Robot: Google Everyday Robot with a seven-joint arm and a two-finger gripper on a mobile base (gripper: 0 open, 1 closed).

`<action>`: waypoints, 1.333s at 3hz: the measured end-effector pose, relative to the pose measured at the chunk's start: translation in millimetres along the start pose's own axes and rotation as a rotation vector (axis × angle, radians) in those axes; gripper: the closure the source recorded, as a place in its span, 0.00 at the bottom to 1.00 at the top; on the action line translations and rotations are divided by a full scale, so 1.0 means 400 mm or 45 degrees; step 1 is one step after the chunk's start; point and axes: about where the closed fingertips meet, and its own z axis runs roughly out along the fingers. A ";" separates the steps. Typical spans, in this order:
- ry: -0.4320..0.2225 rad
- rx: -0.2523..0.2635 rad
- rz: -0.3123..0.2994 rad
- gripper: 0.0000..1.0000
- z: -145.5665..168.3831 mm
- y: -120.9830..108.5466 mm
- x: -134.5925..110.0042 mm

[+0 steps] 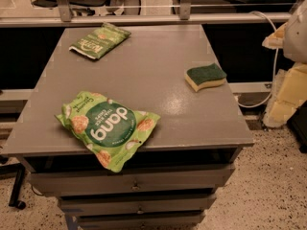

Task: Move sponge near green jalapeno chip bag

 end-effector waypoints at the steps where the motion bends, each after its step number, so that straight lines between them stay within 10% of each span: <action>1: 0.000 0.000 0.000 0.00 0.000 0.000 0.000; 4: -0.234 -0.001 0.038 0.00 0.157 -0.104 -0.069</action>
Offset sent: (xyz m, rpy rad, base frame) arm 0.0072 0.0003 -0.0135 0.0429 0.0073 0.0054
